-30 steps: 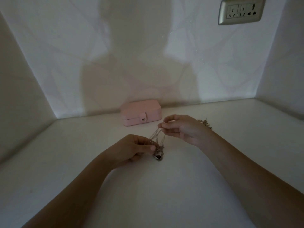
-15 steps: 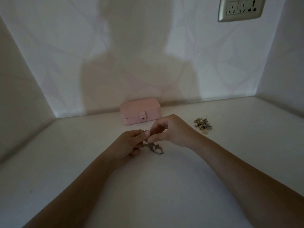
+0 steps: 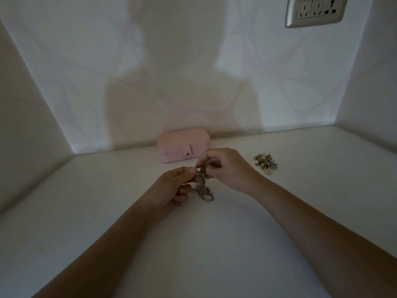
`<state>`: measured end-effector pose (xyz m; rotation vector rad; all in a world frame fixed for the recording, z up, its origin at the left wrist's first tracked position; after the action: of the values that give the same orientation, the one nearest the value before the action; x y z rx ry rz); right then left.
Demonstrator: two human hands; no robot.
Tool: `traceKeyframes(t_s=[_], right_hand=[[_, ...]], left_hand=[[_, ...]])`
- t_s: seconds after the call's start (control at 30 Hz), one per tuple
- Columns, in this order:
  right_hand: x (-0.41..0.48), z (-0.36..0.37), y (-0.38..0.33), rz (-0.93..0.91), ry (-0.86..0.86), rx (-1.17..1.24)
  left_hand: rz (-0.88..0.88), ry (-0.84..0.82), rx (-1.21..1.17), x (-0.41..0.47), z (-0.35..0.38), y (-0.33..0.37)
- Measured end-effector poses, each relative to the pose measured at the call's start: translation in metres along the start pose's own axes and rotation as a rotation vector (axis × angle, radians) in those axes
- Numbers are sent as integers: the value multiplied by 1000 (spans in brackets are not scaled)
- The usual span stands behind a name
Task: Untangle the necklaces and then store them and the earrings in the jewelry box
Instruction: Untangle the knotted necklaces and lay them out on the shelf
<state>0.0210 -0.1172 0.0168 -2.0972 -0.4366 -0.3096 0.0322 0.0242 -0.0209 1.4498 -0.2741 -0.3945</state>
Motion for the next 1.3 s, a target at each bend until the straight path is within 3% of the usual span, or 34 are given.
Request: traceKeyframes(t_s=[0.27,0.4,0.87,1.03,1.13,1.2,1.3], right_hand=[[0,4,2,95,-93,150],[-1,10,3,127,-151,168],[1,4,7,196,-48,277],[1,7,16,273,-149,466],[0,9,15,281,-178,363],[1,13,14,278,-199,275],[0,17,13,304,-236,352]], left_hand=[[77,84,55,0,-2,6],[100,38,71,-1,1,10],[64,79,94,4,-9,6],[107,167,282,2,-17,11],[114,205,335,2,-16,9],[103,220,300,2,-14,6],[59,266,171,3,-13,2]])
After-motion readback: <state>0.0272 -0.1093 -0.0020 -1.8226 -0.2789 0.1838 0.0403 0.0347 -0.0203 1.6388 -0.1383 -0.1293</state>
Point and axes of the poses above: each hand's wrist, its own x-axis towards the middle knuckle, its own z-axis out of the palm, y = z × x, the point moved 5 cm from there along x, towards the middle knuckle, and after that the axes turned 1 degree about y, right-handed, at the moved point
